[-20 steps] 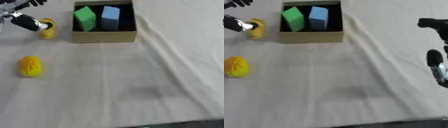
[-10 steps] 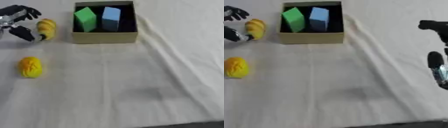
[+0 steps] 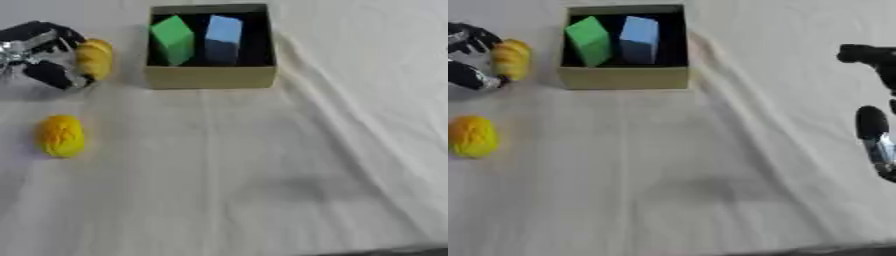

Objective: Pick up objects on the table and place them in the box.

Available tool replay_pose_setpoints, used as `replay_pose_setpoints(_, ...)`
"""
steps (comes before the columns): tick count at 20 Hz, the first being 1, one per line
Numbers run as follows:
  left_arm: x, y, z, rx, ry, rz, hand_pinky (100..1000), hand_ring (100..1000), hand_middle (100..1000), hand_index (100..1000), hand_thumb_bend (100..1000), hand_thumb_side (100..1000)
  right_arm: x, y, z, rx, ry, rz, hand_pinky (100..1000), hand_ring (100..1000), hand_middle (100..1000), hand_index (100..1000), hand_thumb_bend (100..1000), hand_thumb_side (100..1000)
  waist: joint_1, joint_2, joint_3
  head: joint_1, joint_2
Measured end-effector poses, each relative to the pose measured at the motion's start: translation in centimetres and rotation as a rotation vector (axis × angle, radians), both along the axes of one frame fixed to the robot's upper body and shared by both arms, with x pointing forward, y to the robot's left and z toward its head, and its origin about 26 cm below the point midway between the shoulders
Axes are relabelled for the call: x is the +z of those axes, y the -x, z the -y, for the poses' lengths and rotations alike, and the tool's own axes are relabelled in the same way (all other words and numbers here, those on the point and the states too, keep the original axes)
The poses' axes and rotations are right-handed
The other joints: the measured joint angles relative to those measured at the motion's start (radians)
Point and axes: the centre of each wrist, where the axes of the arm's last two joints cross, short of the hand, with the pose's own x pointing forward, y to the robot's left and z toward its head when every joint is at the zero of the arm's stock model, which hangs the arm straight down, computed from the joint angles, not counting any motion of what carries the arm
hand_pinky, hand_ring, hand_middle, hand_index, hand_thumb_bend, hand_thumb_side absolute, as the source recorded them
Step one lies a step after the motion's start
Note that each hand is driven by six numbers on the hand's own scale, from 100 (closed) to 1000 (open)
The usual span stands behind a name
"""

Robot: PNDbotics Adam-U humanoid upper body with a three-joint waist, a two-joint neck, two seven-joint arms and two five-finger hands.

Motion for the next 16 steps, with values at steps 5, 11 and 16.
replay_pose_setpoints(5, -0.37, -0.23, 0.05, 0.003, -0.012, 0.001, 825, 817, 765, 908, 465, 262, -0.03, 0.00, -0.03, -0.003, 0.002, -0.005, 950, 893, 777, 879, 100, 640, 0.000, 0.001, 0.000, 0.000, -0.002)
replay_pose_setpoints(11, -0.35, -0.57, 0.11, 0.017, -0.028, 0.015, 787, 765, 690, 844, 350, 197, -0.23, -0.01, -0.19, -0.002, -0.001, -0.013, 951, 894, 776, 878, 100, 641, 0.003, 0.001, -0.004, 0.000, -0.007)
replay_pose_setpoints(16, -0.46, -0.62, 0.45, 0.030, -0.011, 0.041, 744, 705, 614, 781, 197, 224, -0.29, 0.00, -0.22, -0.007, 0.001, -0.019, 953, 894, 775, 877, 100, 643, 0.003, 0.004, -0.004, 0.000, -0.007)
